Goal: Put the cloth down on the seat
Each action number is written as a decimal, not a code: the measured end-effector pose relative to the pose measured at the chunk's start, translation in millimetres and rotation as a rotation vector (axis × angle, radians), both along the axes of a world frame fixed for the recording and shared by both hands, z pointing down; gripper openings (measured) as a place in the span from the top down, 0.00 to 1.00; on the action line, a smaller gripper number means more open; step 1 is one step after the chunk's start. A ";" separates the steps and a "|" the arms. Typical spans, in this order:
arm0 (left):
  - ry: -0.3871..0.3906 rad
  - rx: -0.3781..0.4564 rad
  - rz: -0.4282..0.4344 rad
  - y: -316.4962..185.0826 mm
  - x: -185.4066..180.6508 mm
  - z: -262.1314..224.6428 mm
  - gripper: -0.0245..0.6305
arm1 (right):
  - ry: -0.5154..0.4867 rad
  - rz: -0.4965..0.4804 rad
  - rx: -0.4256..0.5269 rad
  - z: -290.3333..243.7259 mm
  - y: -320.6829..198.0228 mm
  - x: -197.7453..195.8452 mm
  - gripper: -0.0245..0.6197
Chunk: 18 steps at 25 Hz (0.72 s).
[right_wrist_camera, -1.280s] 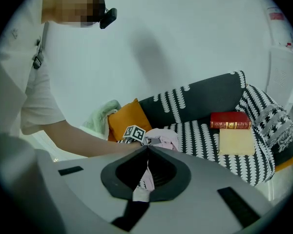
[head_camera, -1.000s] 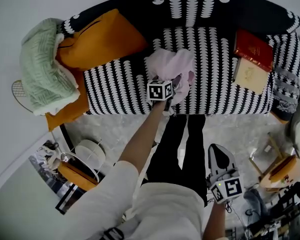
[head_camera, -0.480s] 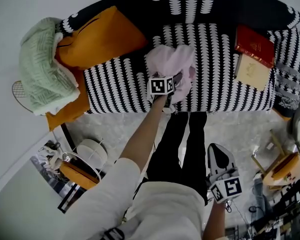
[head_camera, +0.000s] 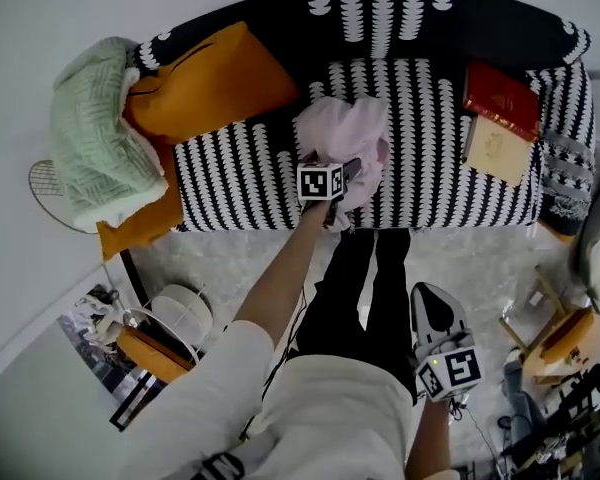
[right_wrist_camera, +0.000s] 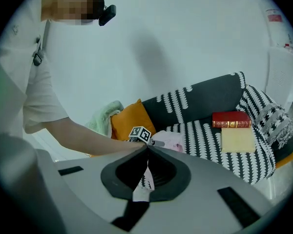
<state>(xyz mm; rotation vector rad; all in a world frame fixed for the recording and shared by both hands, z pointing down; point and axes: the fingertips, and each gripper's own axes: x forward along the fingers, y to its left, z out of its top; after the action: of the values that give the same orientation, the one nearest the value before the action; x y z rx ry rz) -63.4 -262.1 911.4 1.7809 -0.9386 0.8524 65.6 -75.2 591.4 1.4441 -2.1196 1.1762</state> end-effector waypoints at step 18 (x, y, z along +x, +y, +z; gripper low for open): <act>-0.023 0.161 0.203 34.3 -27.8 -143.0 0.20 | 0.082 -0.031 0.178 -84.7 -26.5 -14.4 0.95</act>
<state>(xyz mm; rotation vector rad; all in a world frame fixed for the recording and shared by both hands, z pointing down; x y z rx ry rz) -91.2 -227.8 768.3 2.0348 -0.8715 0.9478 51.3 -101.7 506.6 1.5000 -2.2285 0.9208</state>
